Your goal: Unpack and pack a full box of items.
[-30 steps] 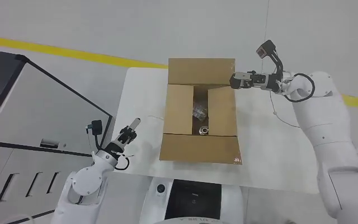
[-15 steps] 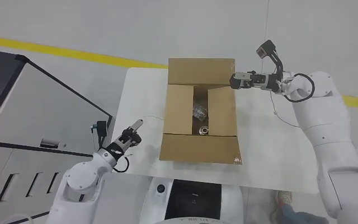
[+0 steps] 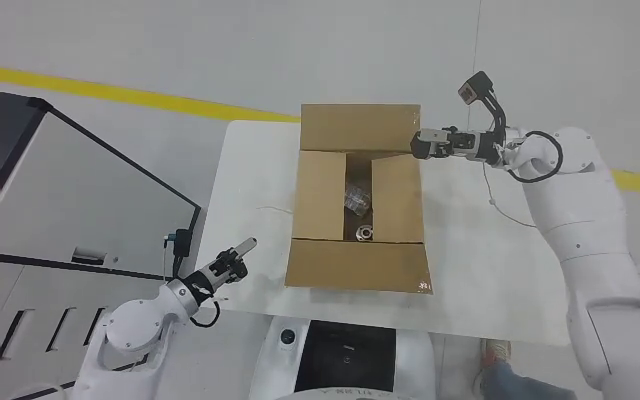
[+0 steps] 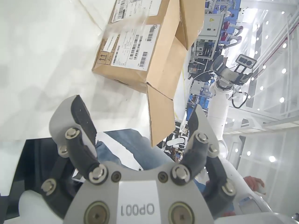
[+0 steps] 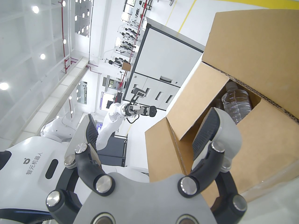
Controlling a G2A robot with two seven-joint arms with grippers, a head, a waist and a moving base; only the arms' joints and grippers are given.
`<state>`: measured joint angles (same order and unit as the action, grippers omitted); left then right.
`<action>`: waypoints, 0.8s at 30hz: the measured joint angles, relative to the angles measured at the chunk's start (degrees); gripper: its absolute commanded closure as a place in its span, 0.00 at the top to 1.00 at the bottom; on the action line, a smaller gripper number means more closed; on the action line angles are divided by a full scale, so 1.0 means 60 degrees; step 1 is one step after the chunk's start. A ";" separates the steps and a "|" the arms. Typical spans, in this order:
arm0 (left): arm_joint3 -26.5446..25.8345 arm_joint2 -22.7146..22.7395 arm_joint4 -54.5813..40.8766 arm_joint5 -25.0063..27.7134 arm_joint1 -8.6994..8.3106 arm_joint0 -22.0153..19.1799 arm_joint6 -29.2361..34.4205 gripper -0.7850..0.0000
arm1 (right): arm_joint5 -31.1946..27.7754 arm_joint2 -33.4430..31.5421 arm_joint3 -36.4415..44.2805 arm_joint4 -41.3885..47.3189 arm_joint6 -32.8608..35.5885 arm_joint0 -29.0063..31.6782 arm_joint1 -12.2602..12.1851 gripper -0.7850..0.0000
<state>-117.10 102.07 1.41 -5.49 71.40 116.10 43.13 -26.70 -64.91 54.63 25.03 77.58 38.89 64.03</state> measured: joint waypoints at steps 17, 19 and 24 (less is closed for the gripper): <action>-0.0050 -0.0176 0.0544 0.0470 -0.0064 0.0080 0.0319 1.00 | 0.0761 -0.2065 -0.3028 -0.0236 0.0767 -0.2445 -0.0896 1.00; -0.0050 -0.0176 0.0544 0.0470 -0.0064 0.0080 0.0319 1.00 | 0.0761 -0.2065 -0.3040 -0.0236 0.0767 -0.2453 -0.0897 1.00; -0.0050 -0.0176 0.0545 0.0471 -0.0064 0.0080 0.0319 1.00 | 0.0762 -0.2065 -0.3040 -0.0237 0.0767 -0.2454 -0.0896 1.00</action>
<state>-117.40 101.01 4.68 -2.67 71.02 116.58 45.05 -22.13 -77.31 36.39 23.61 82.19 24.17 58.66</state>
